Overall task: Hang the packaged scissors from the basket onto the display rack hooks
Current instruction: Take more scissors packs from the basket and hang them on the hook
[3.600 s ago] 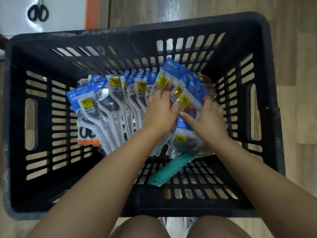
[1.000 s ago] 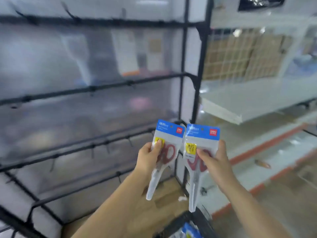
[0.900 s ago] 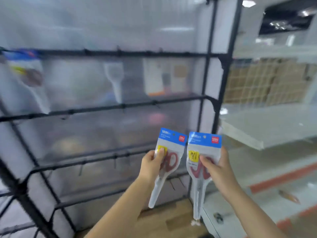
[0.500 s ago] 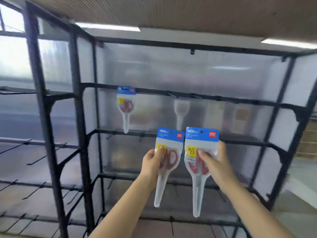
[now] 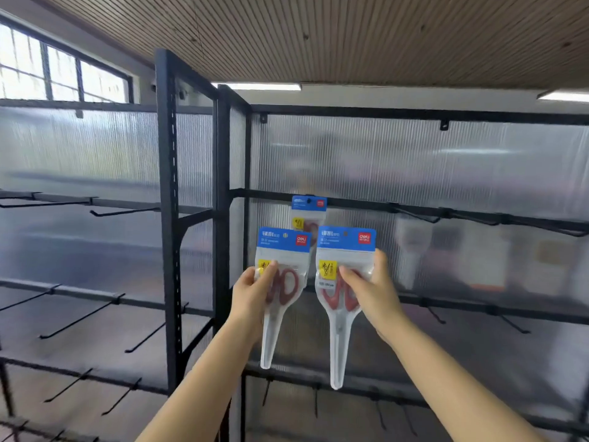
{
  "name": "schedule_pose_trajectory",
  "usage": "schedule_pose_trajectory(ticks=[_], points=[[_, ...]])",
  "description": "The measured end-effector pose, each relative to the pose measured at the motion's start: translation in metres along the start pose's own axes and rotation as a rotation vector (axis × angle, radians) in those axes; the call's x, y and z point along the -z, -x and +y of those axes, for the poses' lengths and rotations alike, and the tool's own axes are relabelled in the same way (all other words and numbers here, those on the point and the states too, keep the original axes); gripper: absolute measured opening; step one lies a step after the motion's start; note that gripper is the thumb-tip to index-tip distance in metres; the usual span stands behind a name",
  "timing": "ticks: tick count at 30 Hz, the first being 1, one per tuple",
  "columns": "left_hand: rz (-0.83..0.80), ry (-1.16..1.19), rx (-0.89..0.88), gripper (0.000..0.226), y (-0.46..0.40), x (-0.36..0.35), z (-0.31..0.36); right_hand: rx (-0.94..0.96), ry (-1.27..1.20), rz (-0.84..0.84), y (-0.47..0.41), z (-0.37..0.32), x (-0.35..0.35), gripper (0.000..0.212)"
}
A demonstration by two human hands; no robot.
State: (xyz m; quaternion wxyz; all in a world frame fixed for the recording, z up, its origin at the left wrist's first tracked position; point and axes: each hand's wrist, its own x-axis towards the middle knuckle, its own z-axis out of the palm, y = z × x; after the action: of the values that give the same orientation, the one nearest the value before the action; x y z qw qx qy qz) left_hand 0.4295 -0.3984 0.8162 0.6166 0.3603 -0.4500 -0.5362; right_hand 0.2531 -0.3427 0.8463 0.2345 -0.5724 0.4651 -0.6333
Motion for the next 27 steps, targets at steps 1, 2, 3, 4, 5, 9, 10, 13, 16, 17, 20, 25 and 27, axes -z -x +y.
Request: schedule_pose_trajectory(ticks=[1,2,3,4,5,9,10,13,16,17,20,25,27], points=[[-0.001,0.000,-0.011,0.020,-0.008,0.006,0.002,0.003,-0.013,0.007,-0.005,0.001,-0.008,0.030],[-0.003,-0.002,-0.020,0.019,-0.016,0.012,0.004,0.004,-0.027,0.013,-0.010,0.003,-0.015,0.030],[-0.005,-0.011,-0.026,0.018,-0.021,0.016,0.005,0.001,-0.038,0.015,-0.015,0.004,-0.021,0.030],[-0.005,-0.017,-0.032,0.017,-0.026,0.019,0.006,-0.001,-0.042,0.018,-0.020,0.005,-0.026,0.031],[-0.006,-0.018,-0.037,0.017,-0.030,0.023,0.006,0.002,-0.044,0.026,-0.024,0.007,-0.031,0.031],[-0.013,-0.002,-0.052,0.018,-0.051,0.034,0.008,0.037,-0.045,0.116,-0.041,0.013,-0.048,0.026],[-0.014,0.004,-0.049,0.018,-0.057,0.036,0.007,0.036,-0.041,0.130,-0.047,0.014,-0.051,0.023],[-0.025,0.012,-0.036,0.016,-0.071,0.035,0.004,0.039,-0.026,0.139,-0.062,0.019,-0.058,0.018],[-0.021,0.019,-0.048,0.015,-0.087,0.032,0.003,0.064,-0.057,0.170,-0.081,0.024,-0.062,0.012],[-0.016,0.024,-0.051,0.016,-0.093,0.031,0.004,0.076,-0.067,0.172,-0.087,0.025,-0.064,0.009],[-0.006,0.025,-0.064,0.016,-0.109,0.026,0.005,0.116,-0.066,0.156,-0.106,0.028,-0.067,0.002],[0.041,0.029,-0.068,0.016,-0.135,0.018,0.007,0.145,-0.071,0.175,-0.135,0.031,-0.069,0.009],[0.049,0.040,-0.073,0.016,-0.145,0.017,0.006,0.125,-0.068,0.202,-0.144,0.033,-0.070,0.008]])
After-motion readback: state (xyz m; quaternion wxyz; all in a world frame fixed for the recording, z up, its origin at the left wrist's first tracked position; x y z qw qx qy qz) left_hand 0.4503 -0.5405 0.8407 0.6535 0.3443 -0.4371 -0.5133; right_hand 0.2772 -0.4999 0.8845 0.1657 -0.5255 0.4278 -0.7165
